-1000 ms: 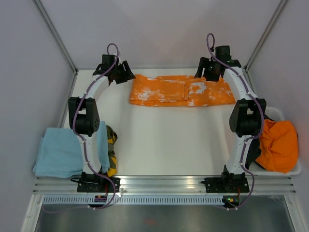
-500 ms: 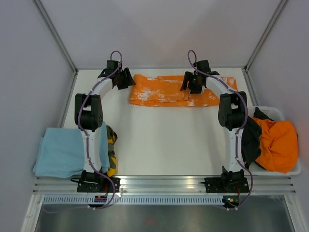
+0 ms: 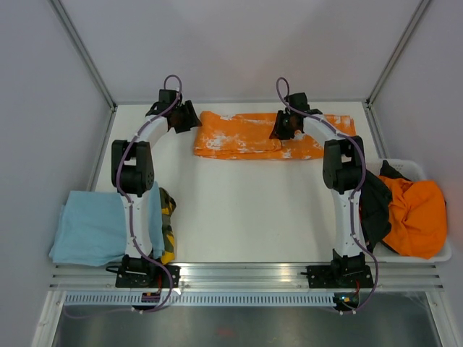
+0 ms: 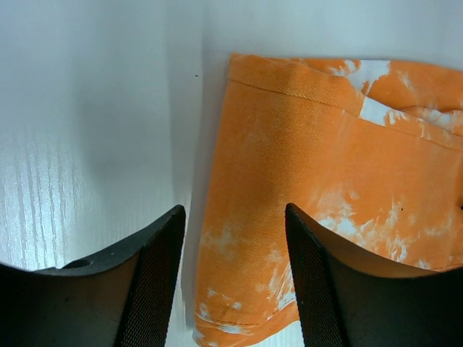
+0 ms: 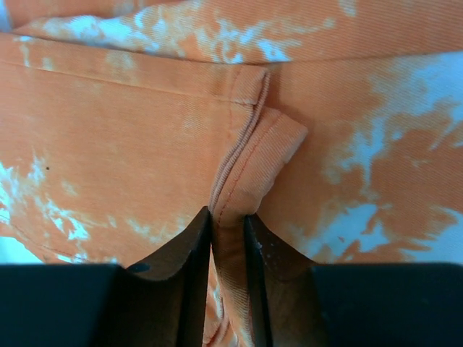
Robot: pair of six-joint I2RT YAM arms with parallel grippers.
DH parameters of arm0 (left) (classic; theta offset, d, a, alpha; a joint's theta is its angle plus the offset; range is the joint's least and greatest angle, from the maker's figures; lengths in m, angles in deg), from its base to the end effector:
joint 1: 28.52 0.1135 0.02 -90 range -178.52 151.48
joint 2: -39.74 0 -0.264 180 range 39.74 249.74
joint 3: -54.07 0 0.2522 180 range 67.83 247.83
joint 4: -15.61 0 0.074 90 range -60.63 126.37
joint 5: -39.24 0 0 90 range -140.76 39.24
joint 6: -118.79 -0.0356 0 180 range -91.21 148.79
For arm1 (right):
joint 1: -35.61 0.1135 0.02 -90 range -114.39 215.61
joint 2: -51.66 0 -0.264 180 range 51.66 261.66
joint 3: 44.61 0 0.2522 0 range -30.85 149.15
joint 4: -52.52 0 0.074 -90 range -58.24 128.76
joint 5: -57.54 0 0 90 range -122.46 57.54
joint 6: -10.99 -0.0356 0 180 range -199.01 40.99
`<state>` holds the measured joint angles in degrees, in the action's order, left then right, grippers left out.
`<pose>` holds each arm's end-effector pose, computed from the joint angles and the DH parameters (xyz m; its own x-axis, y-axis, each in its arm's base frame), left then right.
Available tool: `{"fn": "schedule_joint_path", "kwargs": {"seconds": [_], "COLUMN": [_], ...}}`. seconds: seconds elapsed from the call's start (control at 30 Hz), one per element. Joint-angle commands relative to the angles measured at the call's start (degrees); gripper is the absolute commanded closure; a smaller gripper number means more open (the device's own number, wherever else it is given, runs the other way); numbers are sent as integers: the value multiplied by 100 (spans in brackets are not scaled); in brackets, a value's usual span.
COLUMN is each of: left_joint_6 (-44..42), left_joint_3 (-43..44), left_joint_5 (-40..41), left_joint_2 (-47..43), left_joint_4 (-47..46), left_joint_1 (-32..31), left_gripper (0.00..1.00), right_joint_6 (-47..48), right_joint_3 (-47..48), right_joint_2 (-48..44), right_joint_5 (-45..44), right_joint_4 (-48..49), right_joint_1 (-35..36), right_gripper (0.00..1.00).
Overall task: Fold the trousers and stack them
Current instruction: Fold the trousers
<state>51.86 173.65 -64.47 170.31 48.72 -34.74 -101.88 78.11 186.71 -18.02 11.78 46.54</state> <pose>0.5133 -0.0644 0.1904 -0.7440 -0.3019 -0.5961 -0.0186 0.9011 -0.4331 0.5073 0.1070 0.1594 -0.8517 0.2188 -0.4761 0.0003 0.9088 0.4172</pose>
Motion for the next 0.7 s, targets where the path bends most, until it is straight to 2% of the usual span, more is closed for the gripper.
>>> {"fn": "schedule_joint_path", "kwargs": {"seconds": [0.0,0.1,0.13,0.17,0.4,0.53,0.67], "left_joint_6": [57,118,136,162,654,717,699], "left_joint_3": [229,220,220,211,79,-9,0], "left_joint_5": [-17,-52,-61,-70,-394,-457,-439], "left_joint_2": [-92,-101,-110,-119,-171,-224,-259], "left_joint_4": [-55,-46,-54,-55,-326,-415,-459], "left_joint_1": [86,156,191,252,613,833,929], "left_gripper": [37,37,37,37,38,38,38], "right_joint_6": [-130,-182,-208,-270,-858,-1105,-1369], "right_joint_3": [309,379,406,432,897,1538,1645], "right_joint_2": [83,145,163,171,207,224,145], "right_joint_5": [209,278,314,349,902,1096,1579], "right_joint_4": [255,281,316,334,1071,1282,1827], "right_joint_1": [136,189,198,224,426,479,541], "right_gripper": [71,89,97,100,100,100,100]}}
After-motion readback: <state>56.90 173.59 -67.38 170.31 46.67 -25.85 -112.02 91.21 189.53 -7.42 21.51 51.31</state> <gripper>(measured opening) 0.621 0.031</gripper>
